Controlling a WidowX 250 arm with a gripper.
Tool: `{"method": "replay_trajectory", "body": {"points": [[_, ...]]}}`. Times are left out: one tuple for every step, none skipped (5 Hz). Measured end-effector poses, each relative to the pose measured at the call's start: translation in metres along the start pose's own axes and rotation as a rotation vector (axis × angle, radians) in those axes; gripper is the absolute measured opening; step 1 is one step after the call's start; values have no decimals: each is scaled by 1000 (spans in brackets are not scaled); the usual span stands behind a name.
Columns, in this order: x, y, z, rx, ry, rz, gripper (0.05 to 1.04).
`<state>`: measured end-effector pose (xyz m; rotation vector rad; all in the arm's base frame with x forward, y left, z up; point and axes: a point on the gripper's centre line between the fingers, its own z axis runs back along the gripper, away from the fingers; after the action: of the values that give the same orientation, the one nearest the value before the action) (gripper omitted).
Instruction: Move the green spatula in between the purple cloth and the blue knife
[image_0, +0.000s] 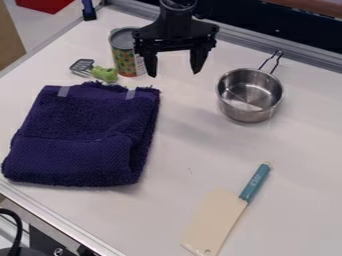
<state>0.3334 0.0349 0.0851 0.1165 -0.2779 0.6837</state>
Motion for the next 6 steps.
{"method": "replay_trajectory", "body": {"points": [[-6, 2, -10, 23, 30, -4, 999], [3, 20, -13, 58, 25, 41, 1000], [18, 48, -15, 62, 14, 103, 1000], [34, 79, -15, 22, 29, 275, 1000], [59, 103, -16, 0, 44, 499, 1000], [73, 116, -39, 22, 131, 667, 1000]]}}
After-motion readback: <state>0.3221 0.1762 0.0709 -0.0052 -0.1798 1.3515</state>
